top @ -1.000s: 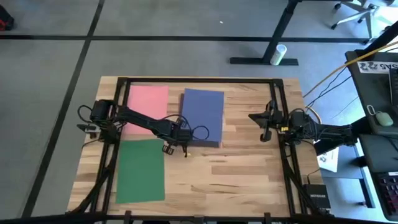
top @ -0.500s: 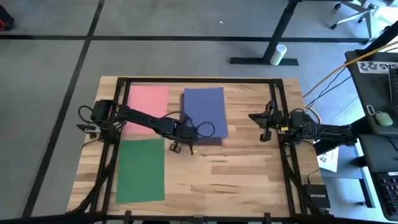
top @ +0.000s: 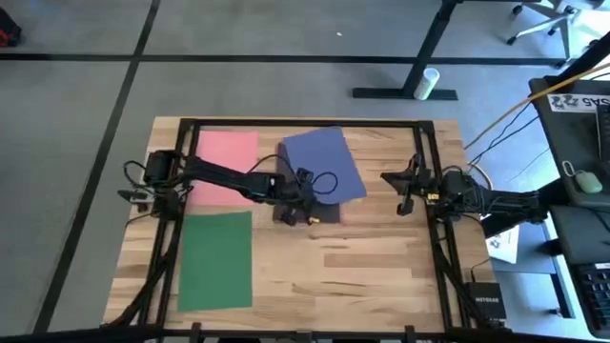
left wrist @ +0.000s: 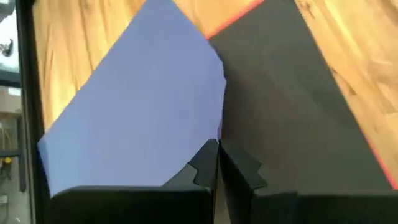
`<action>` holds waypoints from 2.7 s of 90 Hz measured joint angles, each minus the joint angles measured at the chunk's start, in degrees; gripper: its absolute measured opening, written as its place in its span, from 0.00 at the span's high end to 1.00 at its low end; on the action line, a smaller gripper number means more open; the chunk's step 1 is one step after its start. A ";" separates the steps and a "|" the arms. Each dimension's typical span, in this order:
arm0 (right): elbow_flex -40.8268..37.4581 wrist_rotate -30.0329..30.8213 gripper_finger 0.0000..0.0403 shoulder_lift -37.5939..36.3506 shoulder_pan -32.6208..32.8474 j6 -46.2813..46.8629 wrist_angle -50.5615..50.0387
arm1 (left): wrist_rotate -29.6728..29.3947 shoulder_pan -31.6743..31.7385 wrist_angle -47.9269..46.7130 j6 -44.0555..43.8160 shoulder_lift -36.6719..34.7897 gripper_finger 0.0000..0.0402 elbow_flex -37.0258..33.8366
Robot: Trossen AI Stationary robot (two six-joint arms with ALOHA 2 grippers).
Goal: Organize paper
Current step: Move the blue paper to the top right of the table
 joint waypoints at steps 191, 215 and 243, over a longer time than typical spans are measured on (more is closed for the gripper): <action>16.75 -18.96 1.00 76.72 -1.15 25.65 0.06 | -3.69 -1.22 -10.04 -33.06 0.47 1.00 -3.19; 17.23 -8.87 1.00 65.81 -0.30 24.06 -5.93 | -3.88 -1.99 -3.06 -34.36 0.47 1.00 -6.17; 17.92 -8.62 1.00 68.28 -6.92 13.19 1.24 | -3.88 -1.45 2.37 -32.23 0.47 1.00 -7.48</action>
